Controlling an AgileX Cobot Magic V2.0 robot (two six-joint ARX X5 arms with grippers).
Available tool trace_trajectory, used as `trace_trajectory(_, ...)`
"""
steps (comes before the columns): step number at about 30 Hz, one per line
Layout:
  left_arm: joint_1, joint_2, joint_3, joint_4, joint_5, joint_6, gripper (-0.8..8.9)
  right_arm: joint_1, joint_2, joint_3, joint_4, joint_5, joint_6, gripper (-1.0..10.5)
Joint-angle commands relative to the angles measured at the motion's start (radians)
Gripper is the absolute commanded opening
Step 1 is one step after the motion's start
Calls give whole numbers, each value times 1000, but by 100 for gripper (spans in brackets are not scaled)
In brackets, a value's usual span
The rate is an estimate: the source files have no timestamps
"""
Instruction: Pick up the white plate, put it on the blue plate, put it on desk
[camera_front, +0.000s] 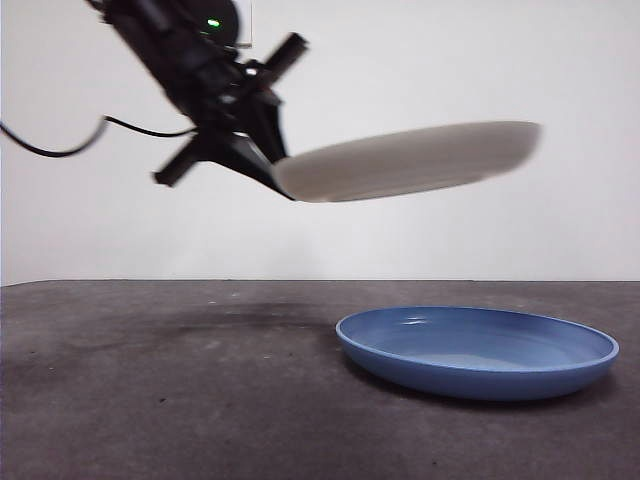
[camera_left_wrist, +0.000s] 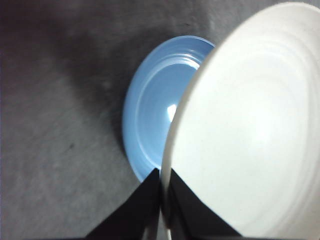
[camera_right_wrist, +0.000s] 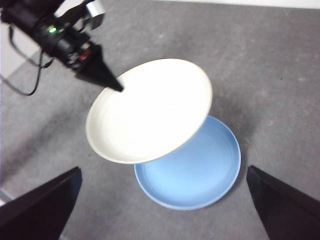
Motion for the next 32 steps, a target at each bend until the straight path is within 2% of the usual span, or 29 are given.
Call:
trace_trajectory(1, -42, 73, 80, -14, -24, -13, 16, 3, 0, 25, -27, 4, -31, 553)
trace_trajectory(9, -114, 219, 210, -53, -48, -13, 15, 3, -16, 25, -67, 1, -40, 552)
trace_trajectory(12, -131, 249, 214, -56, -96, -12, 15, 4, -22, 25, -71, 0, -45, 553)
trace_trajectory(18, -138, 293, 214, -51, -102, -12, 15, 4, -29, 25, -74, -1, -46, 553)
trace_trajectory(24, -140, 304, 214, -27, -150, -9, 15, 4, -29, 25, -74, -8, -45, 553)
trace_trajectory(32, -143, 307, 214, -21, -150, -9, 15, 4, -29, 25, -75, -8, -45, 553)
